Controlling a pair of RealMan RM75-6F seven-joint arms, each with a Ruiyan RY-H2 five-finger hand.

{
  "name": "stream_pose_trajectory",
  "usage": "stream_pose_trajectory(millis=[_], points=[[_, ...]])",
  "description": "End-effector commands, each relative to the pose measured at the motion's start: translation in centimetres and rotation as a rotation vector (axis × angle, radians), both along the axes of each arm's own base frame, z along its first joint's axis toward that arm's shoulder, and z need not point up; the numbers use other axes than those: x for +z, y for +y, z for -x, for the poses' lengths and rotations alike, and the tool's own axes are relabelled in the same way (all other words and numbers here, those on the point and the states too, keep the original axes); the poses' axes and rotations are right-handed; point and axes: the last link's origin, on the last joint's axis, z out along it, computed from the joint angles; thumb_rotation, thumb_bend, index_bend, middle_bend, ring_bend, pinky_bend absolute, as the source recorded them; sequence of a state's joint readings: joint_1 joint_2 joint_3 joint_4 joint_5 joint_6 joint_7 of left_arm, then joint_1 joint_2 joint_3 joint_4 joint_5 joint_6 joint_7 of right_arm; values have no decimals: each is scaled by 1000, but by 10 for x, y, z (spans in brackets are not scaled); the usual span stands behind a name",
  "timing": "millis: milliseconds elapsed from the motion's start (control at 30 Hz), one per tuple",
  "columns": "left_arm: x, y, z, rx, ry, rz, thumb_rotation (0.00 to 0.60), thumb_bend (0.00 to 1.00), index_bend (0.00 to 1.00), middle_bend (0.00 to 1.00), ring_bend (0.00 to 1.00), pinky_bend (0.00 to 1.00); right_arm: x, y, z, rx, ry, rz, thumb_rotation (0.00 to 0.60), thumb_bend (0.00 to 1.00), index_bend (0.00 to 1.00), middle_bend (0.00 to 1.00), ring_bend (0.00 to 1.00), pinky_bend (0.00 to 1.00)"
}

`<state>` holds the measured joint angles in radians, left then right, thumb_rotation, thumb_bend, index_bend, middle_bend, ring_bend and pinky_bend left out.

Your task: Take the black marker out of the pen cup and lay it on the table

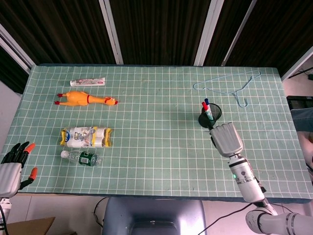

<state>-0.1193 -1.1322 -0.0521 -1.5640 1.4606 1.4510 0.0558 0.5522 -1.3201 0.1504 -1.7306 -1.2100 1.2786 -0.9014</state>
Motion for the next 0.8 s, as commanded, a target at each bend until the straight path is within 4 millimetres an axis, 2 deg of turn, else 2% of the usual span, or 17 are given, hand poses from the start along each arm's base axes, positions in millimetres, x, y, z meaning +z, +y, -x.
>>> stream_pose_trajectory(millis=[33,200,433,500,567,633,767,800], points=[[0,0,0,1,-3,-1,600,408,122,66,30,196,-6,6,-2,-122,285,-5,600,1000,926,1000,1000,1000],[0,-1,0,4,-3,3,600,412,122,66,30,197,-20,4,3,-211,387,-61,600,1000,931,1000,1000,1000],[1,0,1,13,-5,3,600,413,122,66,30,198,-44,-16,18,-279,407,-103,600,1000,922,1000,1000,1000],[2,-1,1,15,-4,3,600,412,122,66,30,198,-49,-20,21,-291,390,-114,600,1000,870,1000,1000,1000],[2,-1,1,14,-5,4,600,412,122,66,30,198,-54,-23,24,-296,367,-127,600,989,759,1000,1000,1000],[2,-1,1,14,-5,4,600,412,122,66,30,198,-58,-25,27,-299,345,-138,600,904,664,1000,1000,1000],[2,-1,1,14,-5,5,600,413,122,66,30,198,-62,-27,31,-302,327,-152,600,612,504,1000,1000,1000],[2,-1,1,14,-4,5,600,413,122,66,30,199,-63,-27,31,-302,322,-153,600,567,474,1000,1000,1000]])
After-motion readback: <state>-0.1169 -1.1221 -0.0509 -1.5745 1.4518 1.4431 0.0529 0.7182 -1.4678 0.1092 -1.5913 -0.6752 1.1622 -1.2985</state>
